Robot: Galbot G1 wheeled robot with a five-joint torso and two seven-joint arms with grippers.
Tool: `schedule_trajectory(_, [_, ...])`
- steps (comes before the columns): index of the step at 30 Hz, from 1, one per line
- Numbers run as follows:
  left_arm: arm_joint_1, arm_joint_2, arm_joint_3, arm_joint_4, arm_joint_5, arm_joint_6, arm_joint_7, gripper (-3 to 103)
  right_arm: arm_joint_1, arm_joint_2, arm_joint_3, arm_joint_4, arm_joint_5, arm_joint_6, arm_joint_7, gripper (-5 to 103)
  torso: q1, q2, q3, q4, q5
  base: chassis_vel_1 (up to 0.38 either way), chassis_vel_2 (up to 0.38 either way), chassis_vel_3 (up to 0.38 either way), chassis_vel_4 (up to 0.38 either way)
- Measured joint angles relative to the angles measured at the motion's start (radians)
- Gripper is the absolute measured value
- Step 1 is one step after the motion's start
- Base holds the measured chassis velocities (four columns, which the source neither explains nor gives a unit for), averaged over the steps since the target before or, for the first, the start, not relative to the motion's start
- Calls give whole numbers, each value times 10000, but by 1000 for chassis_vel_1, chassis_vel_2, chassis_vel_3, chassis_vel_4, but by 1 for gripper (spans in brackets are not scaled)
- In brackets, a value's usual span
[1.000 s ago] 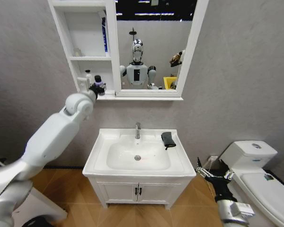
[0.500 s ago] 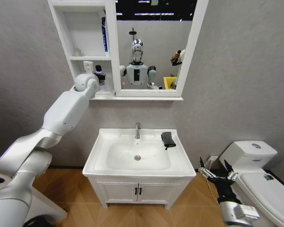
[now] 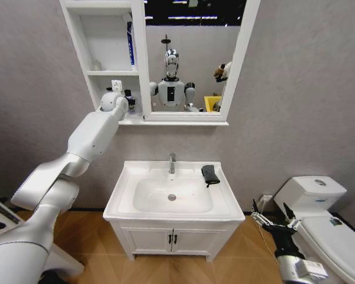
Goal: Move facial cleanser and shampoo from washbasin to cabinet, then wipe washbasin with towel.
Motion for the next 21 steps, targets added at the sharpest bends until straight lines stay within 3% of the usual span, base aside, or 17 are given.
schedule_trajectory(4, [0, -49, -70, 38, 28, -27, 14, 60, -1, 1, 3, -2, -10, 9, 3, 100, 1, -1, 1, -3, -1, 0, 0, 0, 0])
schedule_trajectory(5, [4, -42, -95, 31, 35, -43, 16, 71, 2, 12, 0, 0, -23, 9, 3, 100, 2, 0, 1, -5, -1, 0, 0, 0, 0])
schedule_trajectory(8, [56, 31, -145, -63, 83, -147, 16, 76, 3, 33, -6, 25, -58, 9, 4, 100, 3, -1, 1, -7, 0, 0, 0, 0, 0])
schedule_trajectory(11, [297, 334, -313, -657, 201, -265, -105, 92, -3, 57, -18, 56, -97, 11, 4, 100, 5, -1, 1, -7, 0, 0, 0, 0, 0])
schedule_trajectory(14, [587, 660, -344, -1296, 226, -363, -242, 99, -4, 80, -27, 72, -124, 15, 4, 100, 4, -1, 1, -5, 0, 0, 0, 0, 0])
schedule_trajectory(21, [1594, 1316, -744, -3197, 39, -656, -719, 100, 48, 144, -116, 74, -337, 27, 0, 100, 4, -1, 2, -3, -5, 0, 0, 0, 0])
